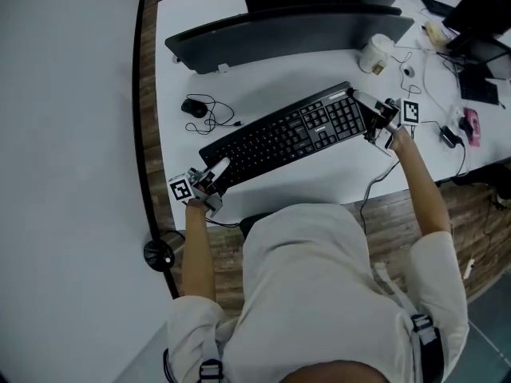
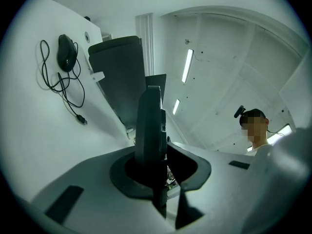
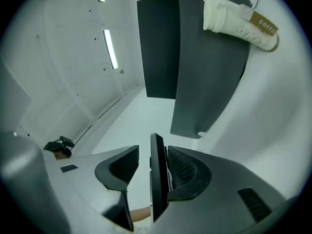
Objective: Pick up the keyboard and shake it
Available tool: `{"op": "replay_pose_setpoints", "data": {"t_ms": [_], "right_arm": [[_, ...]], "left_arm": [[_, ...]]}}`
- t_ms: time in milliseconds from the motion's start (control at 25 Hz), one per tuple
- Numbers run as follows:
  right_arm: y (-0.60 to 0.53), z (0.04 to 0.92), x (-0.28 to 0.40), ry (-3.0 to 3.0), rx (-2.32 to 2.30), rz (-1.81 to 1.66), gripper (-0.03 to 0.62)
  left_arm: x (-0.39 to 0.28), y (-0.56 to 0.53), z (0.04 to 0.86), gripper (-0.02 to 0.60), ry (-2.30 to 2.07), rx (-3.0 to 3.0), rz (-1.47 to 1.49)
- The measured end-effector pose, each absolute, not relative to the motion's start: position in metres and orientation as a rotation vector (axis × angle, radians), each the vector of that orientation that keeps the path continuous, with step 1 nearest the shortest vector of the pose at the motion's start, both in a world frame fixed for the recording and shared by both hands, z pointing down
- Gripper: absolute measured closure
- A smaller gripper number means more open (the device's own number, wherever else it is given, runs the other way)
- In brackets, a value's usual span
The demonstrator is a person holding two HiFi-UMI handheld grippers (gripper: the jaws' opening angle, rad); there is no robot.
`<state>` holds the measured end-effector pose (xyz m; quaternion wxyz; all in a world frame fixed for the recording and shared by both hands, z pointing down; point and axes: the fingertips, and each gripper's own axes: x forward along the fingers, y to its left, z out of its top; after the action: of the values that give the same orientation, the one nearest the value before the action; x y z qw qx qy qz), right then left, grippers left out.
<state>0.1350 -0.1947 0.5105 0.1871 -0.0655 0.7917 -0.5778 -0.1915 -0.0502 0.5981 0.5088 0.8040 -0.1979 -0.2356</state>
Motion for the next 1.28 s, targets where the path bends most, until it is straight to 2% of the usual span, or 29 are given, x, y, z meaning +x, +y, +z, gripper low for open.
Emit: {"op": "replay_pose_setpoints", "data": {"t_ms": [280,440,960,1280], "right_arm": [[-0.194,0.523,0.132,2.327,-0.237,-1.647,0.414],[-0.194,0.538,0.139,2.341,-0.308,-1.652,0.473],[-0.155,0.653,0.184,2.155,-0.553,-1.826,0.467],[-0.142,0.666,0.193,2.141,-0.602,-1.830,0.462]], "left_arm": [[-0.186,-0.051,0.600,0.485,-0.431,1.879,-0.570],[-0.181,-0.052,0.599,0.485,-0.429,1.879,-0.536],[-0.155,-0.047,0.656,0.483,-0.443,1.703,-0.298],[-0.150,-0.046,0.665,0.482,-0.430,1.687,-0.248]]}}
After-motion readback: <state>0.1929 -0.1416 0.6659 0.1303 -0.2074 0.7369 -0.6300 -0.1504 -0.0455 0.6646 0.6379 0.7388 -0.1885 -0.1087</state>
